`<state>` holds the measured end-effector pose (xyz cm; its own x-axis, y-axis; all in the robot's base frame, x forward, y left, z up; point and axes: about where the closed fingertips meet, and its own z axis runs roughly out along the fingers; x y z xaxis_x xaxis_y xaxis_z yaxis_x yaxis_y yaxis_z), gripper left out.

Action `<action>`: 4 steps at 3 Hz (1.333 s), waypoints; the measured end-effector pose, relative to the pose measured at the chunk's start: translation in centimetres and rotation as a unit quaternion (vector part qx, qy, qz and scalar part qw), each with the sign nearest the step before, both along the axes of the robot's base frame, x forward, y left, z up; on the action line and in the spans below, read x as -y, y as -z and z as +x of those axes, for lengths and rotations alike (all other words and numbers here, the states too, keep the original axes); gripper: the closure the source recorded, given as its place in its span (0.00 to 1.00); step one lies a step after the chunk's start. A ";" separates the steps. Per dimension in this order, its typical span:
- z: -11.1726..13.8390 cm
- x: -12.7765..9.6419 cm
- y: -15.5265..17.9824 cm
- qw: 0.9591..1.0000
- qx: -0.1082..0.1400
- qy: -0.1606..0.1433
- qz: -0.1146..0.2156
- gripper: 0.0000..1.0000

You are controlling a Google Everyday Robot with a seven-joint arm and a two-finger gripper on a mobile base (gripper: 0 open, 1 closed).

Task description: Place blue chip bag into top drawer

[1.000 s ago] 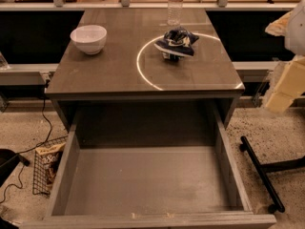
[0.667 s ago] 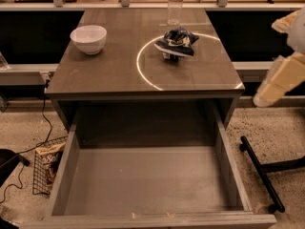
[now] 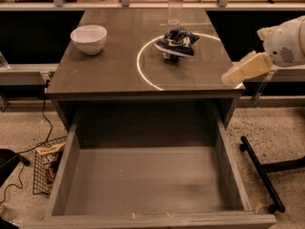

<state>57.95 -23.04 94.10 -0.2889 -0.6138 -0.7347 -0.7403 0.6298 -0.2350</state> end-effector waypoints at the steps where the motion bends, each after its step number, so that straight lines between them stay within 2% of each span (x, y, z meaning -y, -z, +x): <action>1: 5.2 -0.9 -0.6 0.996 0.057 0.030 0.067 0.00; 2: 9.9 -0.6 -2.6 0.984 0.123 0.092 0.090 0.00; 3: 10.0 -0.9 -2.4 0.984 0.123 0.094 0.090 0.00; 4: 12.6 -3.3 -0.1 0.986 0.120 0.080 0.087 0.00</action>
Offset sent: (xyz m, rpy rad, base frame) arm 0.1345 -0.0013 0.0315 0.1915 -0.3232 -0.3054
